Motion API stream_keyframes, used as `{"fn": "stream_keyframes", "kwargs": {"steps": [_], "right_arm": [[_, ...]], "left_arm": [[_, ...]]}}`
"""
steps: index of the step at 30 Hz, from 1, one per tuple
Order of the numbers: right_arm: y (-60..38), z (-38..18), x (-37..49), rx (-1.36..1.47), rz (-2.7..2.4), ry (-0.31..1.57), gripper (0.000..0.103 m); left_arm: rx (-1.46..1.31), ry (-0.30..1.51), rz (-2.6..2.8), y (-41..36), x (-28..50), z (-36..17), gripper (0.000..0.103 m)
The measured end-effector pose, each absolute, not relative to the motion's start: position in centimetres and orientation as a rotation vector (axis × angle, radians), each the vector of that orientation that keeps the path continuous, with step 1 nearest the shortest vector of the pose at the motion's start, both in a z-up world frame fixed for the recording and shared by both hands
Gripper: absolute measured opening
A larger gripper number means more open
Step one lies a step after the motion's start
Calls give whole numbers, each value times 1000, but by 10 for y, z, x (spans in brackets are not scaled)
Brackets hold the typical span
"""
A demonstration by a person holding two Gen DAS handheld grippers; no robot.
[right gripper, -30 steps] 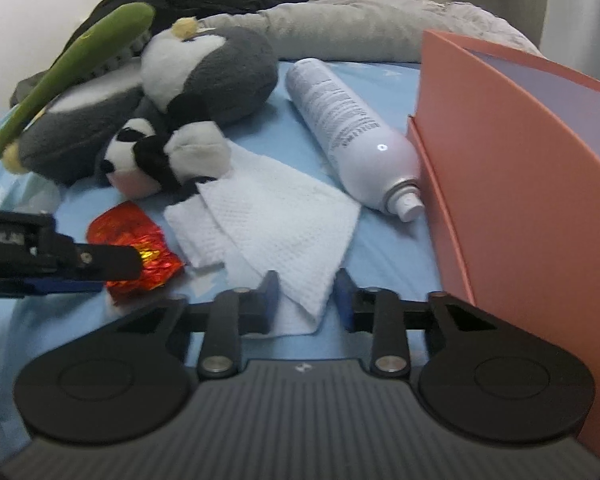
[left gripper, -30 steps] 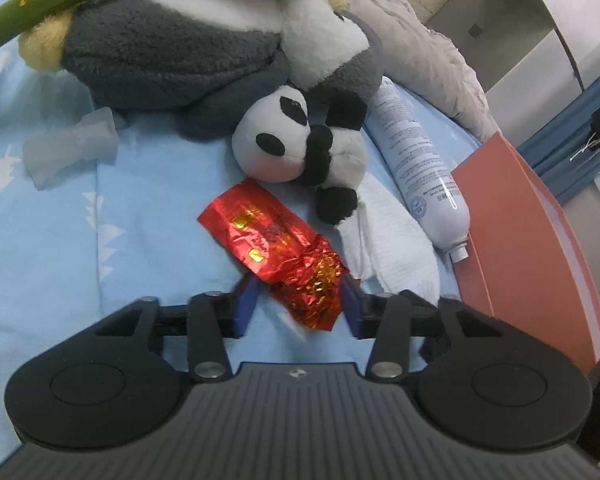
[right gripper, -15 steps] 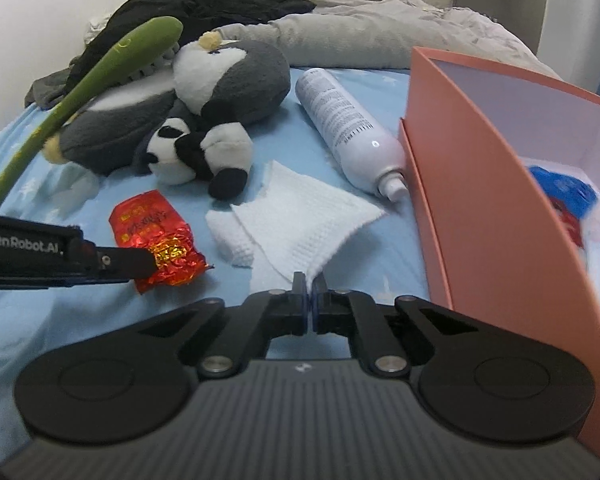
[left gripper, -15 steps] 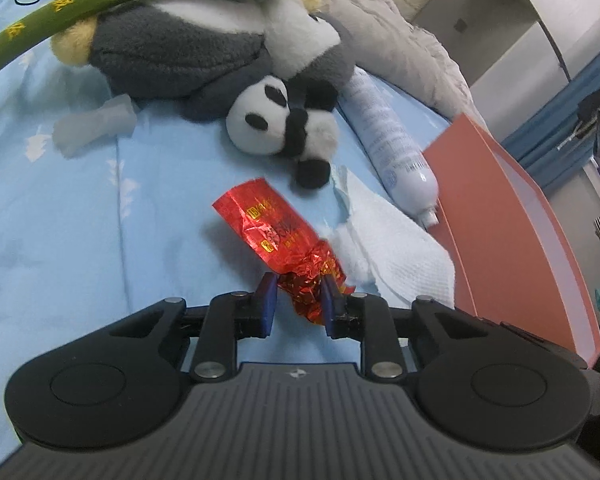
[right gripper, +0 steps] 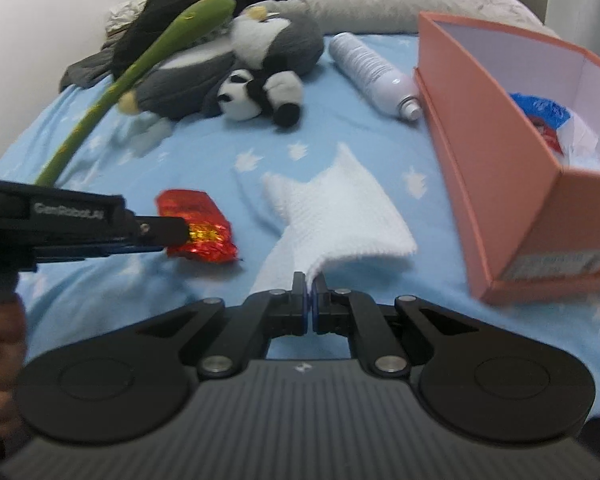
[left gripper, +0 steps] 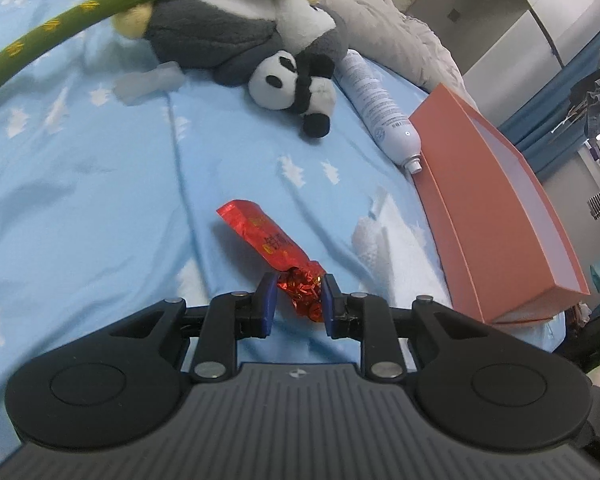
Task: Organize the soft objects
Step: 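Lift the red wrapper with the left gripper while the right grasps the white towel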
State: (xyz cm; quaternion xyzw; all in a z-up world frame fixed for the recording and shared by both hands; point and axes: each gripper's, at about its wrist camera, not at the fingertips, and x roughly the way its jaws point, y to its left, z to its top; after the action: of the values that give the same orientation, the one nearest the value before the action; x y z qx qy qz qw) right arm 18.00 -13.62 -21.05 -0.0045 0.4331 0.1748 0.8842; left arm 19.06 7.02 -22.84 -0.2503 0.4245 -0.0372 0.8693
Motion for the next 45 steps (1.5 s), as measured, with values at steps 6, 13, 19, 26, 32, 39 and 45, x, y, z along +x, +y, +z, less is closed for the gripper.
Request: {"fn": "stream_keyframes", "kwargs": {"steps": [6,13,19,26,32,39,45], "right_arm": [[-128,-206,162,-12,399,915,6],[-138,-206,160,11,439,914,9],[-148,-209,160,10,431,908,44],[-149,-197,160,-26,454,812,47],[-146,-207,181,-82,456,793,57],[-147,-229,202,-149,444,813,57],[-149,-247,206,-145,484,815,59]], "left_arm": [[-512,886,-45,80,168,-230,27],[-484,852,7,76,161,-230,52],[-445,841,76,69,155,-228,59],[-332,813,40,46,159,-219,65],[-300,859,24,38,175,-230,65],[-239,906,28,34,185,-244,69],[-209,906,24,29,190,-246,69]]}}
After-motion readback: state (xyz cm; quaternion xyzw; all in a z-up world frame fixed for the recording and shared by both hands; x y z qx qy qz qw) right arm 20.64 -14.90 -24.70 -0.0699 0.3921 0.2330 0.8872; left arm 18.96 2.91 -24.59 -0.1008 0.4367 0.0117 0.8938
